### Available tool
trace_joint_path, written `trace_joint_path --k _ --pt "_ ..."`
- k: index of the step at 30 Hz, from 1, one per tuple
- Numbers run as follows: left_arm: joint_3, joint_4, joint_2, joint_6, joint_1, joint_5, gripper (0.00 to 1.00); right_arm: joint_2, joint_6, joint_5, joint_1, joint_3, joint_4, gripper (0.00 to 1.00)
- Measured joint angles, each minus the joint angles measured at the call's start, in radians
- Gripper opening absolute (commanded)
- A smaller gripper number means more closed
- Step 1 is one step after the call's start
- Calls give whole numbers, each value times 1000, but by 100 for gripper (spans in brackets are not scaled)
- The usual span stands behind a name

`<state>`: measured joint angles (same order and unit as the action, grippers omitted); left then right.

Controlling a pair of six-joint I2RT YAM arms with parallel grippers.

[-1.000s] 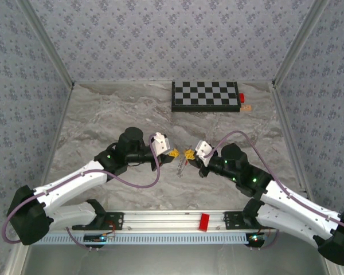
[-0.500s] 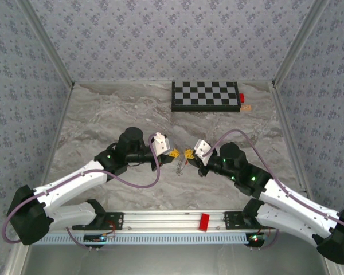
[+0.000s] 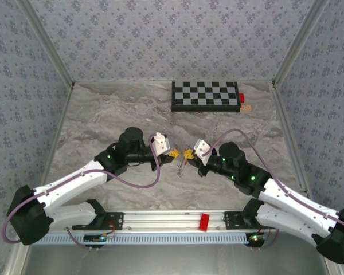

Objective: Put the keys on the keyring

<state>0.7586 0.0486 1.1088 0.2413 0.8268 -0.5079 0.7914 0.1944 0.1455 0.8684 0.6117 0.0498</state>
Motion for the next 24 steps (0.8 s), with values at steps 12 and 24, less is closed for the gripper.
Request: trace_joint_path --k 12,24 --pt "0 0 0 0 0 5 0 3 -3 0 0 0 0 0" --pt "0 8 -3 0 0 26 0 3 -3 0 0 0 0 0"
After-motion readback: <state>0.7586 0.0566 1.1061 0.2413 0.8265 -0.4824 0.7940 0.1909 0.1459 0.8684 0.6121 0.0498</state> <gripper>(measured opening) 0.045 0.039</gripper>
